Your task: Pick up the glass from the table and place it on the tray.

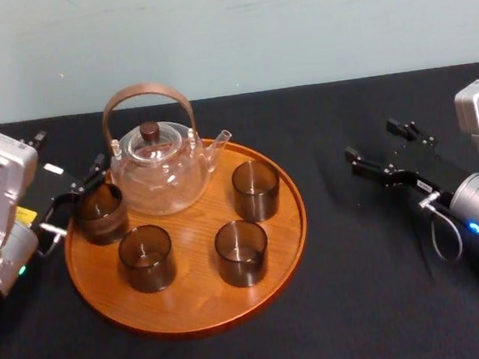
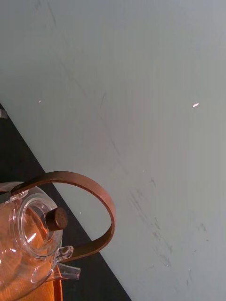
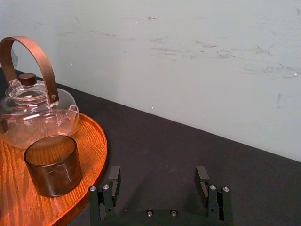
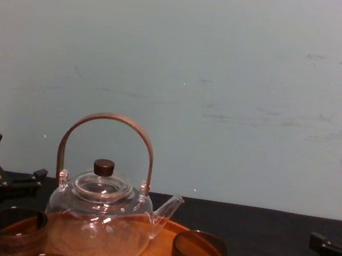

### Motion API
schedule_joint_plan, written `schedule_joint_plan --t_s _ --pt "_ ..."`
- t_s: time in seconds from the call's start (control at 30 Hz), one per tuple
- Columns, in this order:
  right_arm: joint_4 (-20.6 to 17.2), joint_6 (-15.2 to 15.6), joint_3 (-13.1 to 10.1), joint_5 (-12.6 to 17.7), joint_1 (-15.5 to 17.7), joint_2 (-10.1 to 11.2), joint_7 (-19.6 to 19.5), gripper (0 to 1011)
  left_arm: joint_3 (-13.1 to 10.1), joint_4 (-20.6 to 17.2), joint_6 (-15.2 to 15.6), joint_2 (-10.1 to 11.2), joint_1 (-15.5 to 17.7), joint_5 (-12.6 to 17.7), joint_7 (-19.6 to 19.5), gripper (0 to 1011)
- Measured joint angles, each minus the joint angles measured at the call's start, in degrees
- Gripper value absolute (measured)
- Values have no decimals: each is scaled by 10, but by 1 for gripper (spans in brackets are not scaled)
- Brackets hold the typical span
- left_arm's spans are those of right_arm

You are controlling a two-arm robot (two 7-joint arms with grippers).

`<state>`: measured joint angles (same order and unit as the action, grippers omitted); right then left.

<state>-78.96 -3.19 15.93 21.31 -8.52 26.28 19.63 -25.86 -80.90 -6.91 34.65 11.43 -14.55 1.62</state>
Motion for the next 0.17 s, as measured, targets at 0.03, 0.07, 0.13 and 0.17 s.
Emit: schedule_joint_plan --t_s 0.03,0.07,0.13,0.17 --pt "0 0 0 0 0 0 0 1002 0 0 0 0 0 0 0 1001" --pt "0 0 0 0 0 0 0 1002 0 0 0 0 0 0 0 1001" --pt "0 0 0 0 0 0 0 1002 0 0 0 0 0 0 0 1001" --pt "0 0 0 0 0 0 0 1002 0 0 0 0 0 0 0 1001"
